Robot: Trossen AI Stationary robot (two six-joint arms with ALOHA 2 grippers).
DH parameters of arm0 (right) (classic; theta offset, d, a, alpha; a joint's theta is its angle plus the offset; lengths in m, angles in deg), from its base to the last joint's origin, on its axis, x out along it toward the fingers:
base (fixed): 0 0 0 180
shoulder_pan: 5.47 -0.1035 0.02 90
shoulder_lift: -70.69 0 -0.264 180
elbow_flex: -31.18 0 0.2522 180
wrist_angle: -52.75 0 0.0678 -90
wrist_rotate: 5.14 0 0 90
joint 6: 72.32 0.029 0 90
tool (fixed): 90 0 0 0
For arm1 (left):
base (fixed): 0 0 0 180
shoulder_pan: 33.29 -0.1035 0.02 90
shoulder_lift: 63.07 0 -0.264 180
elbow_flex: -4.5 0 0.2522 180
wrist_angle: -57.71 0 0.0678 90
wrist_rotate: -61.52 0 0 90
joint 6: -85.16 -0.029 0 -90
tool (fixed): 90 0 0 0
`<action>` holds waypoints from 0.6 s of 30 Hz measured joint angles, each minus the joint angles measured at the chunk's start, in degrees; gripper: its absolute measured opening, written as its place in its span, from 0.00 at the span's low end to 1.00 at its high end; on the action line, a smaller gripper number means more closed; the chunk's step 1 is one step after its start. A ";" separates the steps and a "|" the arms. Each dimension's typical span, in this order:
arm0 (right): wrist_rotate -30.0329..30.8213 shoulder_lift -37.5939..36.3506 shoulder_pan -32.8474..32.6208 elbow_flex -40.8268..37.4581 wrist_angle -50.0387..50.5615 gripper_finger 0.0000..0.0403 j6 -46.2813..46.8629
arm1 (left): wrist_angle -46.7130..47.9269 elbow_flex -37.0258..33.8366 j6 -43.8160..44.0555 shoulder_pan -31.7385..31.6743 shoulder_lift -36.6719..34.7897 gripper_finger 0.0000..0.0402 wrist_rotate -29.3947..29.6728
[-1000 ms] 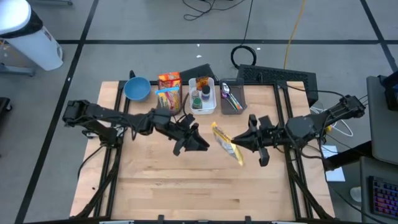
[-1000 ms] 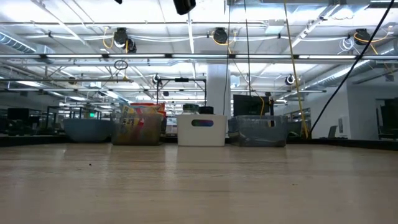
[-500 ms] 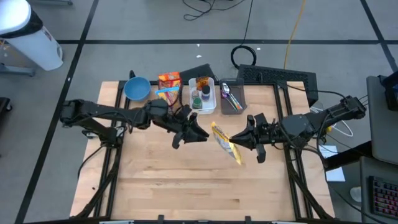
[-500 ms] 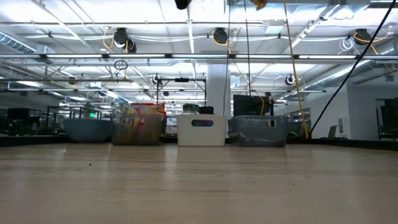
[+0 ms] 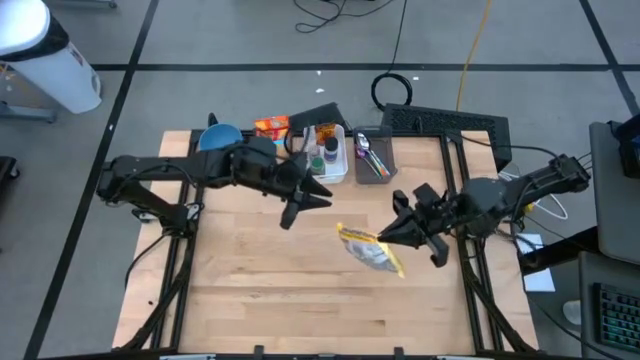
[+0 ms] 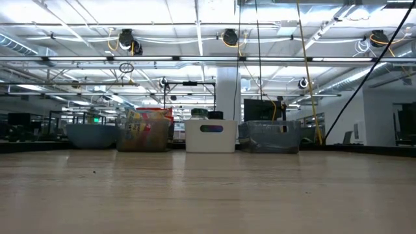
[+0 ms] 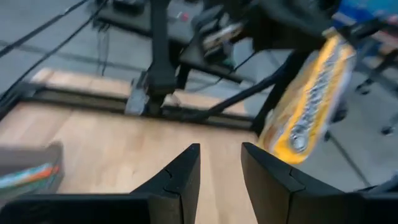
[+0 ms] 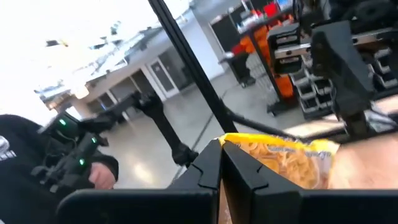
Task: Pick & Place Food Item
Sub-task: Put the yellow noodle pack into the left black bin
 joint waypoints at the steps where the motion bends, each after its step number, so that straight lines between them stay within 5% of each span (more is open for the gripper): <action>1: 0.04 -0.27 0.00 0.00 -0.70 0.00 -0.02 | -0.75 0.52 0.01 -0.19 -0.03 0.30 -1.23; 8: 0.00 -1.75 0.00 0.00 -1.68 0.00 -0.34 | -5.20 1.03 1.06 -0.64 -0.02 0.33 -5.79; 18: -1.66 -1.77 0.02 0.00 -2.07 0.00 0.07 | -9.97 1.07 3.03 0.47 1.45 0.54 -5.98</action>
